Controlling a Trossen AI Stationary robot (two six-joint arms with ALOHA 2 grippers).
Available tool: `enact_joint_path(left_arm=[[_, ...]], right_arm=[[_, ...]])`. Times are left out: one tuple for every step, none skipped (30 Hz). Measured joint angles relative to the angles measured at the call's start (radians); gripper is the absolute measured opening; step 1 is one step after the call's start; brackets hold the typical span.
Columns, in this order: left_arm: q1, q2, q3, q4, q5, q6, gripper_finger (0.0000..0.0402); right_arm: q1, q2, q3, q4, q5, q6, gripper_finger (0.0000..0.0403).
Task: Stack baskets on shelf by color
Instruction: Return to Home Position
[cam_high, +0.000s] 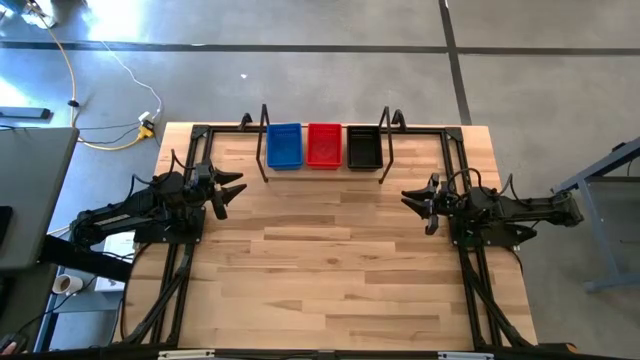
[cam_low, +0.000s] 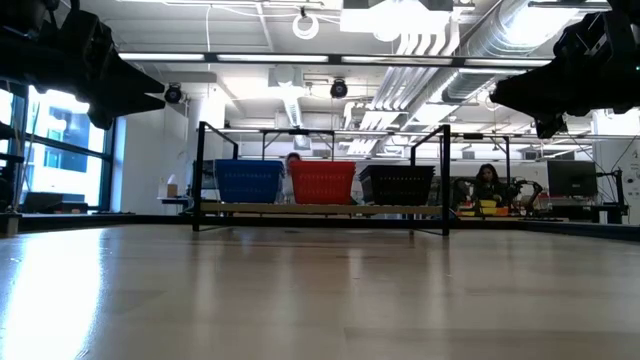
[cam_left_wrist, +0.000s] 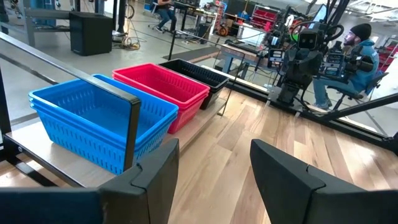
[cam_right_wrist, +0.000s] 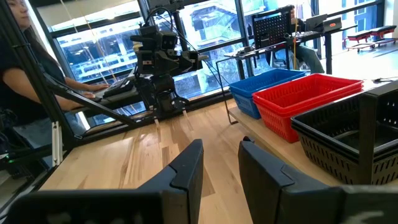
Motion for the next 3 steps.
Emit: enact_joint_path(left_arm=[[0.000,0.000,0.000,0.000,0.000,0.000,0.0188],[0.000,0.000,0.000,0.000,0.000,0.000,0.0188],[0.000,0.000,0.000,0.000,0.000,0.000,0.0188]], right_arm=[[0.000,0.000,0.000,0.000,0.000,0.000,0.0089],[0.000,0.000,0.000,0.000,0.000,0.000,0.0089],[0.000,0.000,0.000,0.000,0.000,0.000,0.0089]])
